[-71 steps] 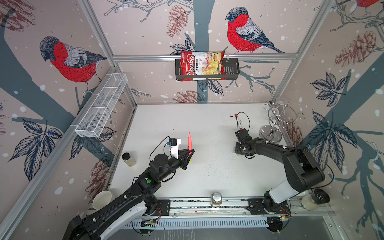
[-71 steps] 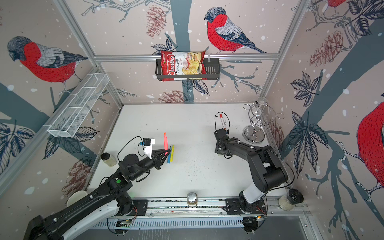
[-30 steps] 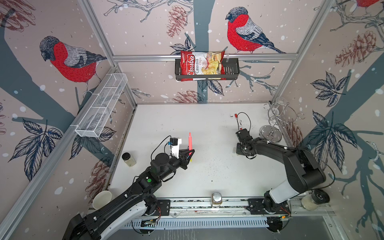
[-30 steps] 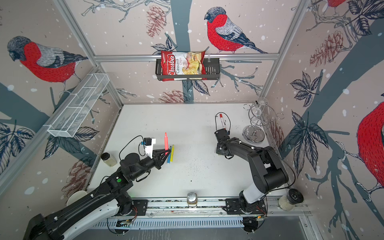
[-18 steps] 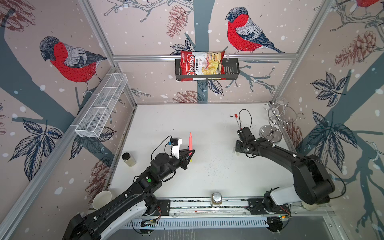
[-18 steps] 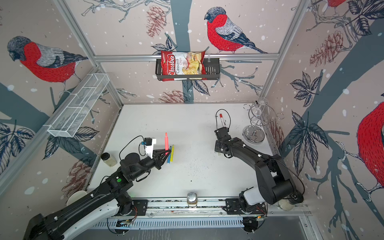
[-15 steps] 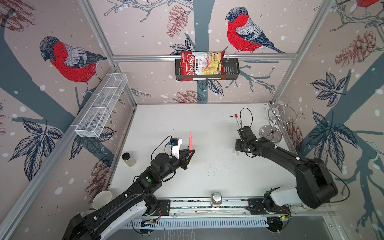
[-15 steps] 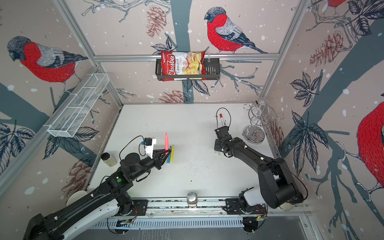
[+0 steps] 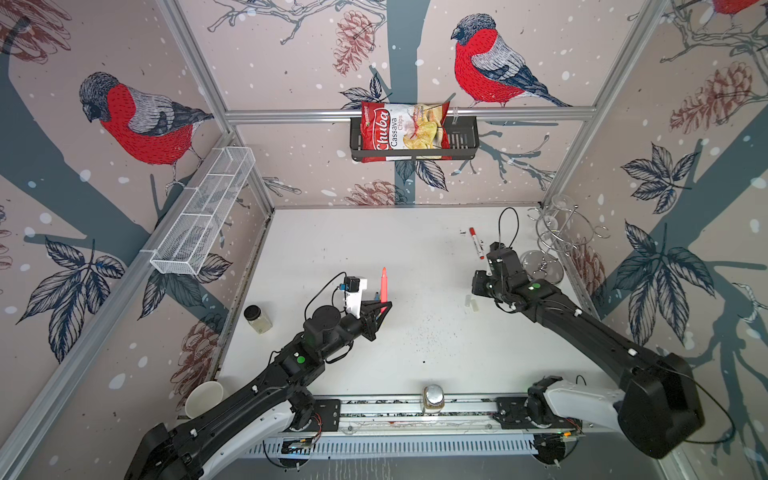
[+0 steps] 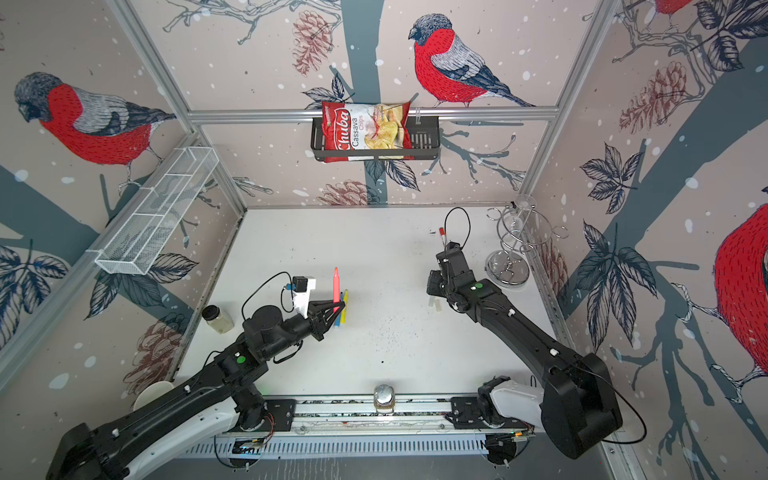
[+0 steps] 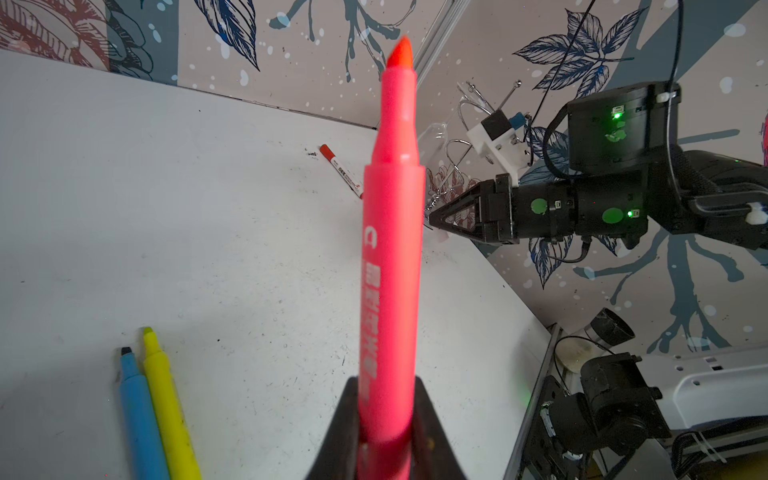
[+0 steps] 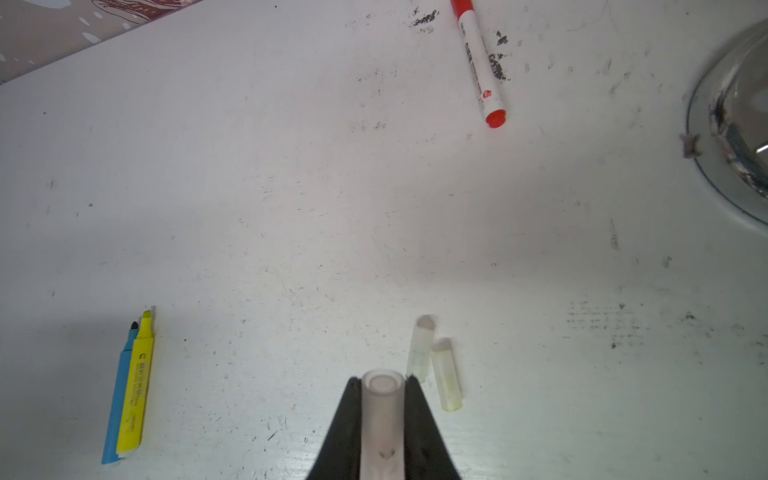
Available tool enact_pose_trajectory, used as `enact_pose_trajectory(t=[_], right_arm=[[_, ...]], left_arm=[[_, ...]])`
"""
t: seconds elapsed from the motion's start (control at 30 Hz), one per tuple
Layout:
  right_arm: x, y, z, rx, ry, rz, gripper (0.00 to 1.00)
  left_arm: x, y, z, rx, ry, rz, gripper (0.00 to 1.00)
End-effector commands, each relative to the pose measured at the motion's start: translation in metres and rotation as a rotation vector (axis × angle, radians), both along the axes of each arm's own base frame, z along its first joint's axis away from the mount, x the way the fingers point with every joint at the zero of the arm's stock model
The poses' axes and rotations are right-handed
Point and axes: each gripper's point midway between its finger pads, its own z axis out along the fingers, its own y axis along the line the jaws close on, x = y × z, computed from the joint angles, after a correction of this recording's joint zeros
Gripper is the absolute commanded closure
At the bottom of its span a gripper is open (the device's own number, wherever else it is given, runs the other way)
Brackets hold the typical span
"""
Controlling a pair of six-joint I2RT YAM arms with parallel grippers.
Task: Insert the pens into the pen caps
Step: 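Lift the translucent cap with the right gripper while the left raises the highlighter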
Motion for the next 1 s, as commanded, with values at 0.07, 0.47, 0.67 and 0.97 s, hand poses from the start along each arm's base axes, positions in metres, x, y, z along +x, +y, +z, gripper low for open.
enact_pose_trajectory(t=[0.07, 0.47, 0.67, 0.97], right_arm=[[-0.002, 0.015, 0.016, 0.079, -0.037, 0.063, 0.91], [-0.009, 0.041, 0.074, 0.294, -0.198, 0.173, 0.91], [-0.014, 0.048, 0.101, 0.379, -0.271, 0.213, 0.92], [-0.023, 0.066, 0.129, 0.537, -0.339, 0.29, 0.92]], left_arm=[[-0.003, -0.008, 0.007, -0.035, -0.013, -0.043, 1.0], [-0.01, -0.026, 0.001, -0.035, 0.01, -0.125, 1.0], [-0.014, -0.032, 0.0, -0.036, 0.006, -0.149, 1.0], [-0.024, -0.049, 0.002, -0.077, 0.007, -0.212, 1.0]])
